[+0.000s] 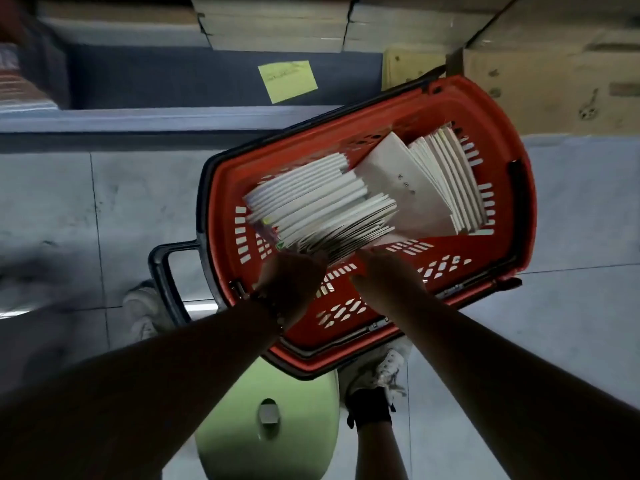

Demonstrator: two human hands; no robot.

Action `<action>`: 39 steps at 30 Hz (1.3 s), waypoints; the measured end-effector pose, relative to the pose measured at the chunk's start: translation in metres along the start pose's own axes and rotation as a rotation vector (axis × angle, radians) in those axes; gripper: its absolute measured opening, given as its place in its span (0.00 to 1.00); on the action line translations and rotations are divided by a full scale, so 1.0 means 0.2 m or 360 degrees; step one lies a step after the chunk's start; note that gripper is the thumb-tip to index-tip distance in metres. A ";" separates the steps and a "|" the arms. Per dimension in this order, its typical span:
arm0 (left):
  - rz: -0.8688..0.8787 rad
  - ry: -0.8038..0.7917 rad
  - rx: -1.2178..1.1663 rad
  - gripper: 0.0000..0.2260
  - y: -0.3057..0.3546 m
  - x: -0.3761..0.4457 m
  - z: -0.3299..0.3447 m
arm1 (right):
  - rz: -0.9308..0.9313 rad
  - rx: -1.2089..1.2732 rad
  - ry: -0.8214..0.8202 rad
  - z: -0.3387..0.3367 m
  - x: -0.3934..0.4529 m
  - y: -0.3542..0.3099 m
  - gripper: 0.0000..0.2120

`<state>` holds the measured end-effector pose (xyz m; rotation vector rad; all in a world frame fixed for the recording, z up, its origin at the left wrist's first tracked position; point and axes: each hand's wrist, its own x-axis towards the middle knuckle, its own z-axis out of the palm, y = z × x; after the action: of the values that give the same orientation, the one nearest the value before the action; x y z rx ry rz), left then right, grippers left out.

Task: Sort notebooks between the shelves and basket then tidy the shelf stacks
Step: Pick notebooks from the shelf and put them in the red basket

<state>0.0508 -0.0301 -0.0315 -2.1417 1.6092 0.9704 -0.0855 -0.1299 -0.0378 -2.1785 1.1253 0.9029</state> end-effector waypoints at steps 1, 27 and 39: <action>0.0025 0.0068 0.0152 0.09 0.00 0.01 -0.01 | 0.0082 0.0144 -0.0006 0.00 0.00 0.00 0.17; -0.0300 0.0217 -0.0684 0.10 0.07 -0.11 0.20 | -0.0048 -0.0199 0.0409 -0.08 -0.07 0.28 0.07; 0.0107 0.0752 -0.1527 0.04 -0.07 -0.31 -0.46 | -0.0135 0.0622 0.0567 -0.65 -0.43 0.28 0.06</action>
<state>0.0851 -0.0350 0.0744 -3.1492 1.5785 1.5759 -0.1289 -0.2068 0.1014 -2.0790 1.2383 0.2302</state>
